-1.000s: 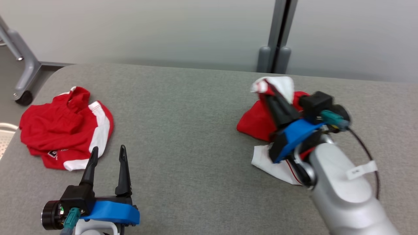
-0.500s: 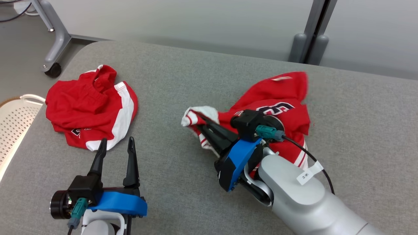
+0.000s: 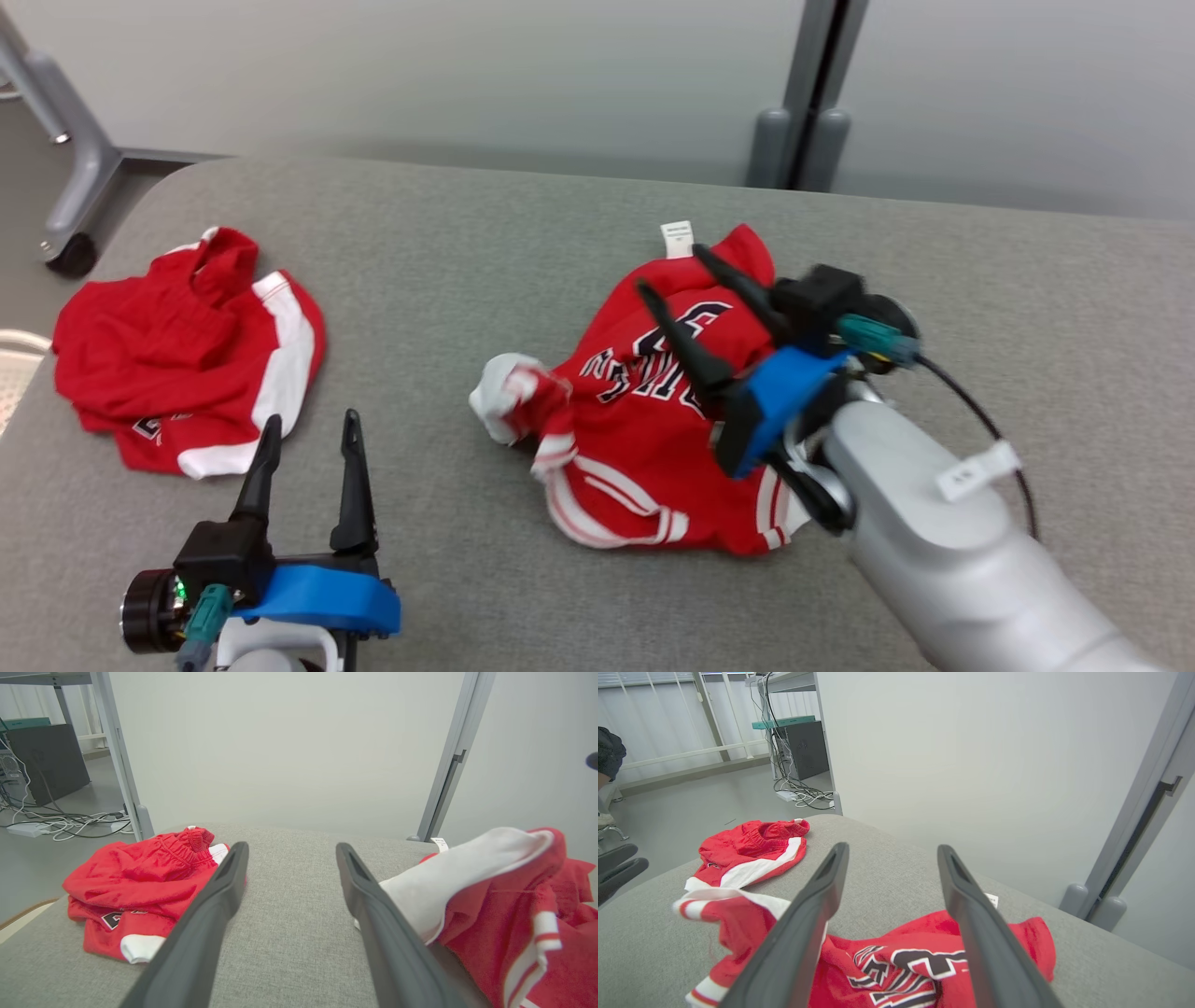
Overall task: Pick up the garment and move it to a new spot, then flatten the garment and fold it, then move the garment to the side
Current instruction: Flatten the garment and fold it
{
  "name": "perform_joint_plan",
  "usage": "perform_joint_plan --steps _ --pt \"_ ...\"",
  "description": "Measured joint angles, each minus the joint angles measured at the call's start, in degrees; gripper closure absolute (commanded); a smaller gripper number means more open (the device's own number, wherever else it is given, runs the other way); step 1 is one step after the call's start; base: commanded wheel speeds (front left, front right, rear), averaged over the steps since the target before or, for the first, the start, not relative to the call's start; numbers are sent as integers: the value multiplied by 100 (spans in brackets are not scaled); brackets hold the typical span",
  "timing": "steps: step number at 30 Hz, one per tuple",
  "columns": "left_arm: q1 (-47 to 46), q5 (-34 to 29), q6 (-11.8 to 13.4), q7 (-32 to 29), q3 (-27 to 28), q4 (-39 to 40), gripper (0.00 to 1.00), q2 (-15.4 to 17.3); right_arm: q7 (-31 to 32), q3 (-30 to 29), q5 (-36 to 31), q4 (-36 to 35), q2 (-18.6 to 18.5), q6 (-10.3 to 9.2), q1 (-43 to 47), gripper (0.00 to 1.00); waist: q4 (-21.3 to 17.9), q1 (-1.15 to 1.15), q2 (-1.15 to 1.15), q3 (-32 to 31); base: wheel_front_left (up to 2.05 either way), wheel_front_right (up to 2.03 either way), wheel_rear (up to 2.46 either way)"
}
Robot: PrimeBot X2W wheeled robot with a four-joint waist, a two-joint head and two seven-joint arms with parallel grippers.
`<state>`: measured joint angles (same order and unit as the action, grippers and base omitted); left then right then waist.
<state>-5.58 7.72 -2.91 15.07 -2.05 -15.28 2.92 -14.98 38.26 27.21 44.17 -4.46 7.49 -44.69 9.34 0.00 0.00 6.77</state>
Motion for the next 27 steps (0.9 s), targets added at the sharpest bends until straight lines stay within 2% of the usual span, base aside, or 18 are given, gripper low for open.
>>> perform_joint_plan --steps 6,12,19,22,27 --pt "154 -77 -16 -1 156 51 0 5 -5 -1092 -636 -798 -524 0 1003 0 -326 0 0 -129 0 0 0" --pt "247 -127 -51 -1 197 85 0 8 -7 -2270 -1085 -1819 -664 -1 2282 0 -502 0 0 -272 0 0 0" --pt "309 -163 -97 -1 238 88 0 7 -5 -3370 -1511 -2922 -223 0 3825 0 -587 0 0 -331 0 0 0" --pt "312 -169 -99 -1 260 90 0 9 -5 -3495 -1619 -3136 -40 0 4208 0 -635 -1 0 -305 0 0 0" --pt "304 -254 -126 -1 112 65 0 5 -5 -3552 -1747 -3247 75 0 4266 0 -705 0 0 -259 0 0 0"
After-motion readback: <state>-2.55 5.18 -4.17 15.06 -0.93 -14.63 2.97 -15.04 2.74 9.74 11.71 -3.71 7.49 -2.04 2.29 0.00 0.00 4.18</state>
